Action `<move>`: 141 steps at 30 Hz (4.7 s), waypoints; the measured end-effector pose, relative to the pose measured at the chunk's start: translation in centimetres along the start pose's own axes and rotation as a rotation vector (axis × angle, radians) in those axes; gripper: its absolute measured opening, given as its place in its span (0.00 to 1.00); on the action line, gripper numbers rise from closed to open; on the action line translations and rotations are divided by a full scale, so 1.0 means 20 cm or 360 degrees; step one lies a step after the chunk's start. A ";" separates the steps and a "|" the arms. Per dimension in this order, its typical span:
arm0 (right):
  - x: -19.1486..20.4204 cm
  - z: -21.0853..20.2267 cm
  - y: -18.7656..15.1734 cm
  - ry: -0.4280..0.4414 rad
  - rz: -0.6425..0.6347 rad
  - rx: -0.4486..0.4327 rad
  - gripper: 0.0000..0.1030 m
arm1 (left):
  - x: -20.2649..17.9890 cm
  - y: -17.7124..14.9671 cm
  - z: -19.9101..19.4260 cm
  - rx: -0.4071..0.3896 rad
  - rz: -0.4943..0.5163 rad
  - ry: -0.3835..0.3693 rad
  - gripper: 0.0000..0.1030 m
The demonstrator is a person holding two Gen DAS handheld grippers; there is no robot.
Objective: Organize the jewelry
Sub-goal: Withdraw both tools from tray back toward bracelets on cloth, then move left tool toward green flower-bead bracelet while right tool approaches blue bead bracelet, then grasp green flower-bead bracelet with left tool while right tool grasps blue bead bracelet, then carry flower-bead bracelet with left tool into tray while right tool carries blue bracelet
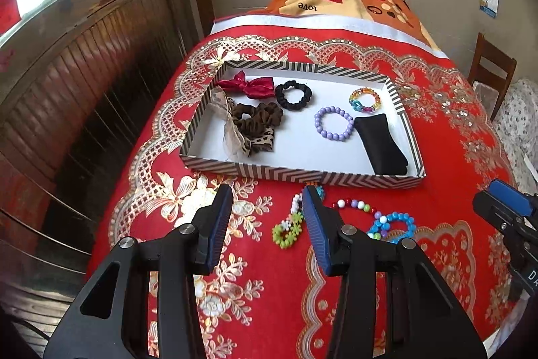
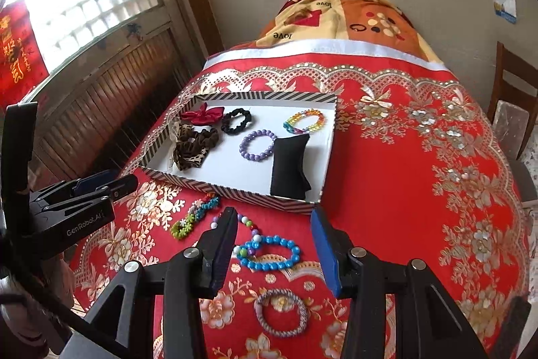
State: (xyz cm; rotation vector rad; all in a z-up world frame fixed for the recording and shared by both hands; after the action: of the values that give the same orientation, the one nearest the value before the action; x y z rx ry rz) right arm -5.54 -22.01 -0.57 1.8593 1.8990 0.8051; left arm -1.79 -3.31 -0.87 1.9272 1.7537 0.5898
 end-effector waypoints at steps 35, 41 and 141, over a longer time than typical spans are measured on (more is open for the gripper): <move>0.05 -0.08 -0.15 0.0043 -0.0117 0.0035 0.43 | -0.04 -0.11 -0.08 -0.0001 0.0013 -0.0028 0.41; 0.03 -0.04 -0.18 0.0051 -0.0099 0.0067 0.43 | 0.05 -0.13 -0.02 0.0050 -0.0059 -0.0059 0.41; 0.32 0.46 0.38 0.0320 -0.0241 0.0054 0.09 | 0.04 0.52 0.54 0.0173 -0.0061 -0.0442 0.10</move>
State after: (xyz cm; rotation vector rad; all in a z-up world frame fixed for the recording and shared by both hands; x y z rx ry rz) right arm 5.72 -14.58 -2.03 1.6827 2.1586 0.9441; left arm 12.98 -3.84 -3.25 1.9359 1.6695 0.2041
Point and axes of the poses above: each gripper's, at about its wrist camera, not at the fingertips, and z roughly the way its jaws point, x to its left, y to its top, the point moved 5 cm from there along z, roughly the way its jaws point, and after that the axes turned 3 degrees about -y, right-handed, at the moved point
